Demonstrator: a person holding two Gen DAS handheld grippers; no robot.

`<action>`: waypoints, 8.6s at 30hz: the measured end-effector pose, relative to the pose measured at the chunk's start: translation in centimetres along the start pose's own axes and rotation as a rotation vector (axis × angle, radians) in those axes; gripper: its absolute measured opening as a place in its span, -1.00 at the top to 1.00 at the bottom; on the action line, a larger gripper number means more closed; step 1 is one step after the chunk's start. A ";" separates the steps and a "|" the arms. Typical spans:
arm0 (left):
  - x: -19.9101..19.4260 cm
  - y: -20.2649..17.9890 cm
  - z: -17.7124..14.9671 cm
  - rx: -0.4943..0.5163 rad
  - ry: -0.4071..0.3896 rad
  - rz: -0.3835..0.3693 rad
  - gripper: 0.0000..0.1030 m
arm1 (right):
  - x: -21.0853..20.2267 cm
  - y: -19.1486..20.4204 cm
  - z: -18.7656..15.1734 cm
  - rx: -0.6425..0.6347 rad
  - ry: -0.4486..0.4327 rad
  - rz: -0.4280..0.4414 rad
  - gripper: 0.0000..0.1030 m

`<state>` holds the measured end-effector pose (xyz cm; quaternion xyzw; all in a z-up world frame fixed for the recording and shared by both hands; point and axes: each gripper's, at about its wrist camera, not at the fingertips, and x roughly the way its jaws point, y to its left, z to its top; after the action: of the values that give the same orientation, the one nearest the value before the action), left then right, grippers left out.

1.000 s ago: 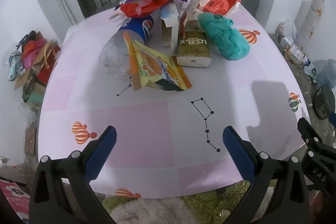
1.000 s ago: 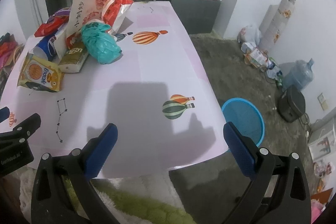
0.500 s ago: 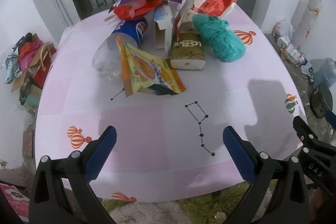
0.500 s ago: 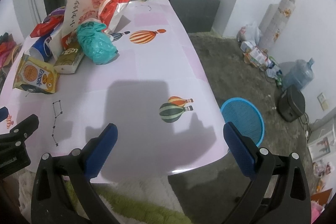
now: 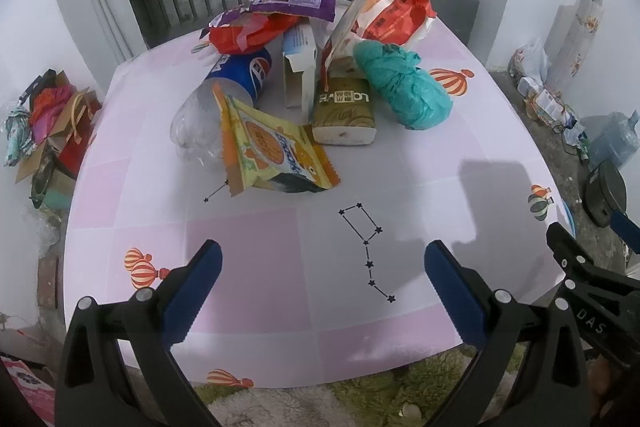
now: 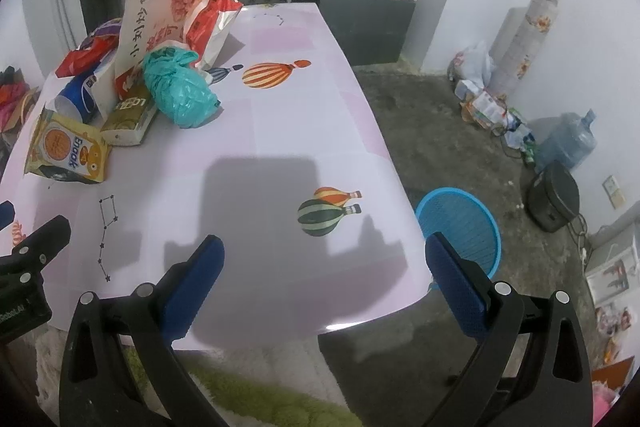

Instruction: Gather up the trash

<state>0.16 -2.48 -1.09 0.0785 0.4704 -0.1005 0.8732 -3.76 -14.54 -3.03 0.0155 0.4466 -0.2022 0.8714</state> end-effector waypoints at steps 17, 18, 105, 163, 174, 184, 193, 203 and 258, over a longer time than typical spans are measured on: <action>-0.2 0.7 -0.3 -0.022 -0.003 -0.002 -0.92 | -0.5 0.2 0.2 -0.005 -0.010 -0.005 -0.86; -0.3 0.7 -0.3 -0.024 -0.004 -0.002 -0.92 | -0.5 0.2 0.2 -0.004 -0.010 -0.005 -0.86; -2.6 6.8 3.5 -0.118 -0.245 -0.130 -0.92 | -3.0 3.1 8.1 -0.083 -0.313 0.134 -0.86; 2.3 19.5 4.8 -0.123 -0.262 -0.218 -0.80 | -0.2 13.5 7.5 -0.388 -0.239 0.650 -0.67; -0.1 15.2 4.4 -0.014 -0.224 -0.562 -0.59 | 4.0 6.8 12.0 -0.085 -0.176 0.493 -0.59; 1.9 8.6 3.9 0.039 -0.110 -0.468 -0.12 | 10.9 6.8 12.7 0.016 0.069 0.626 -0.12; 3.2 5.9 3.1 0.063 -0.098 -0.335 0.61 | 10.4 4.7 10.4 0.108 0.137 0.740 0.62; 1.5 6.5 1.8 -0.033 -0.124 -0.303 0.93 | 7.8 -0.1 6.6 0.199 0.159 0.797 0.67; 4.2 -36.8 12.1 0.741 -0.136 -0.816 -0.61 | 9.7 -28.7 -1.3 0.722 -0.154 -0.207 -0.84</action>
<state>2.99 -41.34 0.39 0.1853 0.3386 -0.5942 0.7057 -10.23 -43.92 -6.96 0.2608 0.2793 -0.4338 0.8159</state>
